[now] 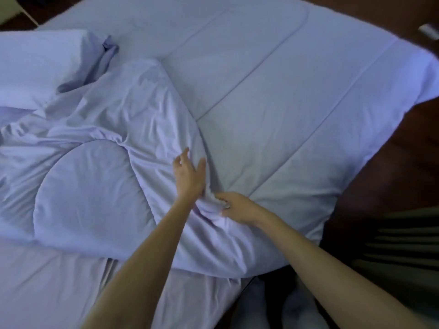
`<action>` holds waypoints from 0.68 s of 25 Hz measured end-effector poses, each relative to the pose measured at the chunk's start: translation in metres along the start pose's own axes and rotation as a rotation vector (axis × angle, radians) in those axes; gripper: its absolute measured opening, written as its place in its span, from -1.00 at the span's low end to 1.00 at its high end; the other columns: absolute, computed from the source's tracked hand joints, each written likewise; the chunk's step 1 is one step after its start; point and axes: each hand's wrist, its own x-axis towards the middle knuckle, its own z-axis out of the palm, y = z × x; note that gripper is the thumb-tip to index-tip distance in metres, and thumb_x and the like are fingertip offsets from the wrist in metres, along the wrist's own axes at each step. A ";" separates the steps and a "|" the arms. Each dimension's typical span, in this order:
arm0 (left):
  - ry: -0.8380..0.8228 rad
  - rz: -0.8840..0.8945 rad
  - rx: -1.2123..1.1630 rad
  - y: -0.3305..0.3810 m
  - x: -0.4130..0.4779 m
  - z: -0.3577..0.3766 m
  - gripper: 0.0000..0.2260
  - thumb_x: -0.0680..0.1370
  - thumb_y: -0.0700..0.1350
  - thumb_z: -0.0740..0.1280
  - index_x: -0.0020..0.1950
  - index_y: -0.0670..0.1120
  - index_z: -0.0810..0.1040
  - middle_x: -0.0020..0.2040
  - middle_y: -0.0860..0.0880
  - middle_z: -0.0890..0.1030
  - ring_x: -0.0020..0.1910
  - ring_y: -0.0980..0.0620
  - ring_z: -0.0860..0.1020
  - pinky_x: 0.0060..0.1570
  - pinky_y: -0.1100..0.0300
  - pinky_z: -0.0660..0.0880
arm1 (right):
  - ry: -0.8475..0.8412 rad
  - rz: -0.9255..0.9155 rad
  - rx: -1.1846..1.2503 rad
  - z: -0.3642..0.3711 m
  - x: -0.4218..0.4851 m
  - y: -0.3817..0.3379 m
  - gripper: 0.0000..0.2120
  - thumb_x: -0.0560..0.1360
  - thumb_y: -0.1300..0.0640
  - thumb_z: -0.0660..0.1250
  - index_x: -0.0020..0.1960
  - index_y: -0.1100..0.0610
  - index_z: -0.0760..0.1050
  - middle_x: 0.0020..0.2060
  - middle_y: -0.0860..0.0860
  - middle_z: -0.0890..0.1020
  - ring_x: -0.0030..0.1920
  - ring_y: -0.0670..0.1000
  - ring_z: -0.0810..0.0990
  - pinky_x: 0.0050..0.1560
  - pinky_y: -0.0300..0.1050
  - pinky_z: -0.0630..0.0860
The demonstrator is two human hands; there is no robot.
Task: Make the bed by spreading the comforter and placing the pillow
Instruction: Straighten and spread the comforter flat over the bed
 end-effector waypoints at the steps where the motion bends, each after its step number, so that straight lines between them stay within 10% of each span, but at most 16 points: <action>1: 0.025 0.017 0.034 0.005 0.005 -0.003 -0.44 0.53 0.07 0.31 0.48 -0.05 0.25 0.47 -0.23 0.18 0.42 -0.23 0.28 0.36 -0.01 0.28 | -0.062 -0.043 -0.060 0.003 -0.005 -0.008 -0.54 0.47 0.28 0.32 0.36 0.16 0.44 0.21 0.04 0.56 0.16 -0.10 0.44 0.11 -0.31 0.31; 6: -0.153 0.194 0.628 -0.020 0.015 -0.035 -0.51 0.48 -0.06 0.36 0.39 0.17 0.37 0.57 -0.08 -0.23 0.53 -0.23 -0.04 0.31 -0.18 0.31 | -0.466 -0.105 -0.161 0.041 -0.052 -0.019 -0.61 0.35 0.32 0.25 0.16 0.32 0.55 -0.13 -0.31 0.55 -0.09 -0.39 0.45 -0.07 -0.52 0.32; 9: -0.069 0.179 0.718 -0.050 -0.008 -0.064 -0.65 0.56 -0.09 0.13 0.30 0.02 0.50 0.58 -0.06 0.01 0.36 -0.25 0.29 0.14 -0.11 0.44 | -0.678 -0.058 -0.280 0.067 -0.086 -0.017 -0.73 0.38 0.24 0.29 0.06 0.14 0.59 -0.26 -0.35 0.55 -0.19 -0.35 0.44 -0.10 -0.51 0.33; 13: 0.177 0.090 0.781 -0.077 -0.052 -0.139 -0.73 0.54 -0.29 0.22 0.20 -0.15 0.57 0.37 -0.25 0.31 0.10 -0.35 0.40 -0.11 -0.15 0.46 | -0.679 -0.074 -0.376 0.095 -0.099 -0.011 -0.44 0.39 0.21 0.34 0.38 0.03 0.41 0.19 -0.07 0.58 0.17 -0.09 0.53 0.24 -0.19 0.43; 17: 0.485 -0.414 0.529 -0.125 -0.139 -0.222 -0.69 0.55 -0.09 0.18 0.29 -0.10 0.36 0.28 -0.31 0.33 0.16 -0.39 0.40 0.05 -0.19 0.39 | -0.599 -0.136 -0.500 0.117 -0.106 -0.009 -0.19 0.23 -0.09 0.30 0.47 -0.07 0.20 0.37 -0.03 0.45 0.32 0.00 0.45 0.32 -0.07 0.40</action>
